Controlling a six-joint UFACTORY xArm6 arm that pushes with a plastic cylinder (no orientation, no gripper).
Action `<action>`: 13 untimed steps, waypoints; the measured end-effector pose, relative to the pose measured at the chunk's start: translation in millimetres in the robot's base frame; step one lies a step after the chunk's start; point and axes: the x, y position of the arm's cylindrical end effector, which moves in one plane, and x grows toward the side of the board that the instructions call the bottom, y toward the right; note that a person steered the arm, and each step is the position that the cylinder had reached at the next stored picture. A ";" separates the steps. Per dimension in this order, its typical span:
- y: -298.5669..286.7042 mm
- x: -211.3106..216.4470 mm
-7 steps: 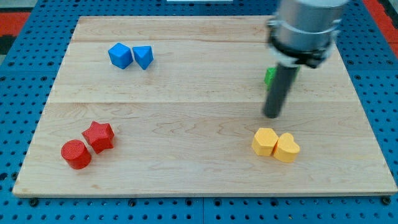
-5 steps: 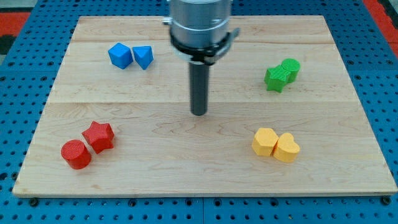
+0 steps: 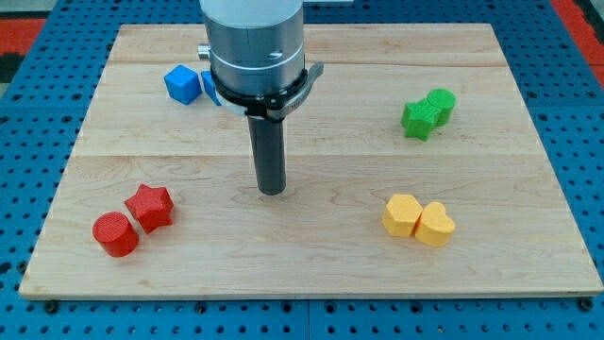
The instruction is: Nudge the yellow hexagon slightly to the bottom
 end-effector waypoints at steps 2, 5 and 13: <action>102.5 -0.6; 164.9 12.5; 217.7 85.5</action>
